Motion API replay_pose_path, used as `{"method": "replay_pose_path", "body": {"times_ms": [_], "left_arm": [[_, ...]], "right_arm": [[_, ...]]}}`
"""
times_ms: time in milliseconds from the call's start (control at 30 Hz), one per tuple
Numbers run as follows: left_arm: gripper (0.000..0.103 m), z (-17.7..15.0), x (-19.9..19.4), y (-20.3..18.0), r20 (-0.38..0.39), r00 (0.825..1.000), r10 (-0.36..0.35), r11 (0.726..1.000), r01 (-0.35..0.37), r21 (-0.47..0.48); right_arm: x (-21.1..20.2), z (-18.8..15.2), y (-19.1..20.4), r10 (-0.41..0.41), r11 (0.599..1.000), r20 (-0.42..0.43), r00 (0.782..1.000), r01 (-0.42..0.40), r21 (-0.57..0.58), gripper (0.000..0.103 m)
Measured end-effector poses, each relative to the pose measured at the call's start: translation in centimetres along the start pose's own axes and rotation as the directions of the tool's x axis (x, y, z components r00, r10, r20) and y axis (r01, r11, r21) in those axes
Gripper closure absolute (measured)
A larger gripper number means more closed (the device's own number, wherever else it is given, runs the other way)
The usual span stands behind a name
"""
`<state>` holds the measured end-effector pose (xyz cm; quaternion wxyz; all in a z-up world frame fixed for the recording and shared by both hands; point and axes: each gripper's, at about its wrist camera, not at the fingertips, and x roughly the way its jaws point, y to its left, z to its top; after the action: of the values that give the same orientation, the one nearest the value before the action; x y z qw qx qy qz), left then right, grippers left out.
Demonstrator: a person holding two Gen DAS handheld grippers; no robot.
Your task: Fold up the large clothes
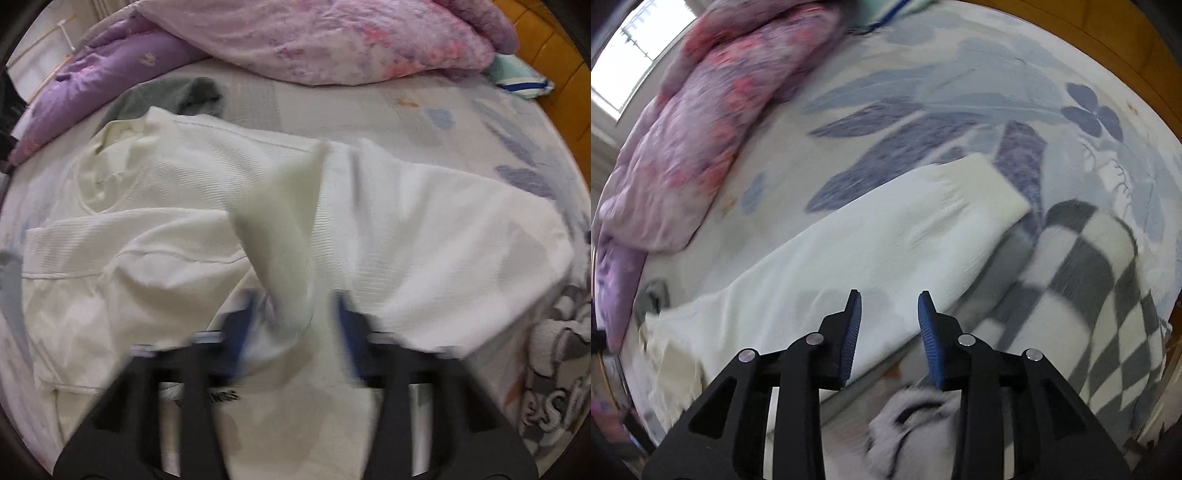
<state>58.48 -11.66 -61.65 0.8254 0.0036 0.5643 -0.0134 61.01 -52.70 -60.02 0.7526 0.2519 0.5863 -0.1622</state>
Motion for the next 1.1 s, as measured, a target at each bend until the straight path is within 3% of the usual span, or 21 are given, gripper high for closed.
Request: {"method": "replay_pose_path", "body": {"times_ms": [133,233,400,533,667,733,900,1000,1100], "left_arm": [[0.038,0.8,-1.3,-1.0,0.044,0.997,-0.068,0.997,0.067,0.028],[0.038,1.4,-1.1,-0.1,0.034,0.999,-0.013,1.0,0.013,0.012],[0.038,1.4,0.4,3.6,-0.046,0.992,0.119,0.989,-0.122,-0.085],[0.038,0.6,1.7,5.8,-0.111,0.983,0.145,0.983,-0.156,-0.092],[0.038,-0.4,4.4,6.1,-0.205,0.97,0.129,0.988,-0.144,-0.058],[0.038,-0.7,4.7,6.3,-0.21,0.972,0.107,0.992,-0.12,-0.049],[0.038,-0.3,1.8,8.7,-0.152,0.988,0.035,0.995,-0.049,-0.089],[0.035,-0.4,-1.0,12.1,-0.113,0.994,-0.002,0.985,-0.018,-0.172],[0.035,-0.9,-3.6,16.0,-0.088,0.996,0.008,0.975,-0.028,-0.22]], "right_arm": [[1.9,1.8,-3.2,-0.092,0.992,-0.051,0.994,0.096,0.084,0.062],[3.3,2.8,-4.1,-0.086,0.988,-0.079,0.993,0.095,0.119,0.062],[6.4,4.3,-4.2,-0.176,0.971,-0.167,0.97,0.199,0.133,0.06],[7.5,4.8,-3.9,-0.243,0.961,-0.18,0.953,0.262,0.091,0.059],[5.7,4.0,-4.1,-0.245,0.963,-0.099,0.965,0.253,0.088,0.087],[4.0,3.2,-3.9,-0.202,0.976,-0.033,0.979,0.204,0.076,0.092],[-2.4,0.4,-1.0,-0.163,0.986,0.171,0.972,0.165,0.001,0.095],[-6.5,-1.7,3.2,-0.086,0.991,0.293,0.952,0.113,-0.075,0.096],[-10.1,-4.8,8.8,0.032,0.98,0.372,0.928,0.045,-0.196,0.098]]}}
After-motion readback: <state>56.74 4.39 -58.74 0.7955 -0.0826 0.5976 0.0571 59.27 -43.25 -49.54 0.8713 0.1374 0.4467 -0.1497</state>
